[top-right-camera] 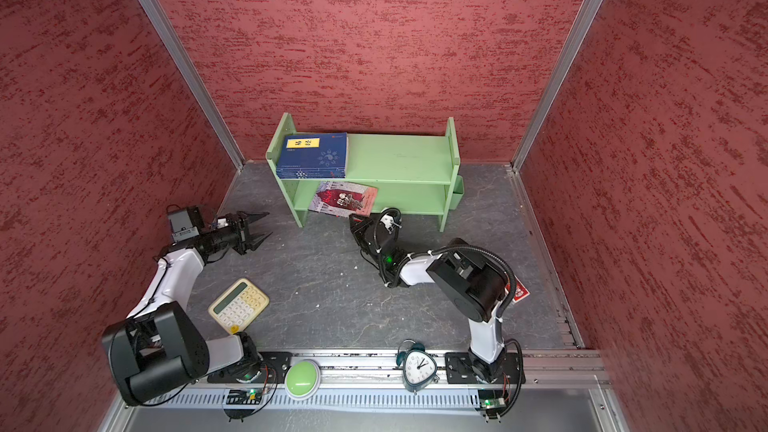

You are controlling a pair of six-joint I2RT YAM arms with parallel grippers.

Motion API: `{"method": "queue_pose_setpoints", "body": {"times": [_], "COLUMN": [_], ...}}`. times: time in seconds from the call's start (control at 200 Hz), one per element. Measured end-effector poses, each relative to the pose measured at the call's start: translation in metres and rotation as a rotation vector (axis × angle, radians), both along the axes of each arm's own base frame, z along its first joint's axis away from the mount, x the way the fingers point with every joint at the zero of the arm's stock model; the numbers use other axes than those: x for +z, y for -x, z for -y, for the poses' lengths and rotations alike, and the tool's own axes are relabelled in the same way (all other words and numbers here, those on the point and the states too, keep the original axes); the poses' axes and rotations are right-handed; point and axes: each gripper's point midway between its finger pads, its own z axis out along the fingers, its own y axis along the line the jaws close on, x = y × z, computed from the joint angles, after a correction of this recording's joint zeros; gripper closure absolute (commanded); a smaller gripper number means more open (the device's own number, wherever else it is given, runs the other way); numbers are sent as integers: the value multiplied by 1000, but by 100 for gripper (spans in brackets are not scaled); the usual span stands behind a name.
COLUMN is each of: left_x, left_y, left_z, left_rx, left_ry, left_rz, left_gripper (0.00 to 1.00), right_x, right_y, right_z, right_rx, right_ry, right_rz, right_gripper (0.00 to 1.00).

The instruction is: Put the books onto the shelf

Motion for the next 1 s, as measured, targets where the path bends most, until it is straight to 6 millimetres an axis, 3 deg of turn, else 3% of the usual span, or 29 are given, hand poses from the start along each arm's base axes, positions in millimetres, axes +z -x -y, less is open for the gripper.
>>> {"method": "queue_pose_setpoints", "body": {"times": [0.04,0.17,0.476,0.681,0.997], "left_x": [0,0,1,2,4], "left_y": [0,0,-1,-2,-2], "left_z": [0,0,-5,-8,-12], "left_rx": [1,2,17,26,37], "left_ry": [1,4,5,11,16], "left_rz": [-1,-3,4,4,7], "left_gripper": [40,40,40,40,40], "right_x": [-3,-1,8,22,11], "right_y": [-1,-2,-4,-9,-12], "right_z": [0,0,-2,-16,-29], "right_rx": [0,-1,13,60,106], "right_ry": [1,-19,-36,-39,-32], "right_rz": [-5,6,30,59,44], "right_gripper": [85,89,92,92,93]}}
